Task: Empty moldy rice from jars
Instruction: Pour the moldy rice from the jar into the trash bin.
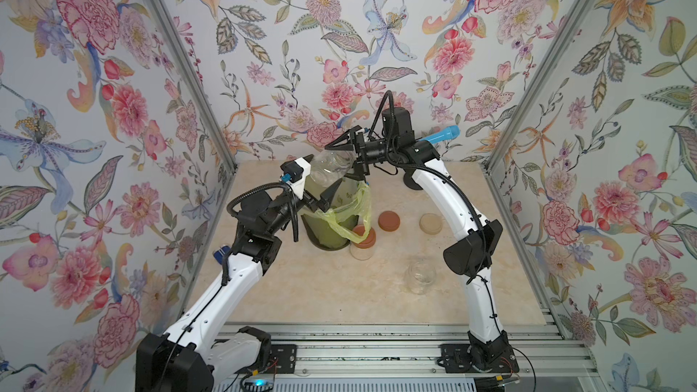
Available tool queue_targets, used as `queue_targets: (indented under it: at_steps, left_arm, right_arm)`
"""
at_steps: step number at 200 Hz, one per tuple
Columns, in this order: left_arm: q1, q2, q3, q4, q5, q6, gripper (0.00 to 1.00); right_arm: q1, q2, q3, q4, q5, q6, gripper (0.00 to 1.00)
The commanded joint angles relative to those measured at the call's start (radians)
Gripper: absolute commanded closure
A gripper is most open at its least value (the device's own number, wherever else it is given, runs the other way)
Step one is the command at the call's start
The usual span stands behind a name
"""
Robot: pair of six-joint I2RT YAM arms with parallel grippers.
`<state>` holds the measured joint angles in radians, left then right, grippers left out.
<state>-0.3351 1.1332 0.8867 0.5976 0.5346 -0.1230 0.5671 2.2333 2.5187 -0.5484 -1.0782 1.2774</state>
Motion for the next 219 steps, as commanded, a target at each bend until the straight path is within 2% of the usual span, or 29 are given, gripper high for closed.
queue_targets:
  at_steps: [1,100,138,156,172,177,199,208,219]
  left_arm:
    - [0.006,0.030,-0.026,0.081,0.006,-0.055,0.01]
    - [0.018,0.130,-0.061,0.310,0.013,-0.169,0.01]
    - [0.016,0.142,-0.058,0.320,0.015,-0.187,0.07]
    - [0.015,0.144,-0.055,0.308,0.009,-0.185,0.16]
    - [0.017,0.143,-0.051,0.298,0.008,-0.185,0.29]
    - [0.016,0.142,-0.049,0.294,0.009,-0.185,0.34]
    - [0.020,0.140,-0.039,0.269,0.007,-0.178,0.70]
    - [0.024,0.140,-0.033,0.256,0.010,-0.174,0.80]
    - [0.025,0.139,-0.026,0.242,0.014,-0.172,0.79]
  right_arm:
    - [0.004,-0.039,-0.003,0.114,0.009,0.083,1.00]
    - [0.008,-0.075,-0.086,0.297,0.006,0.231,1.00]
    - [0.011,-0.074,-0.094,0.318,0.006,0.237,1.00]
    - [0.015,-0.069,-0.093,0.325,0.006,0.238,1.00]
    - [0.014,-0.068,-0.093,0.324,0.007,0.234,1.00]
    - [0.015,-0.069,-0.092,0.325,0.007,0.231,1.00]
    - [0.013,-0.067,-0.093,0.324,0.006,0.217,1.00]
    - [0.012,-0.068,-0.097,0.323,0.006,0.211,1.00]
    - [0.011,-0.071,-0.103,0.324,0.008,0.207,1.00]
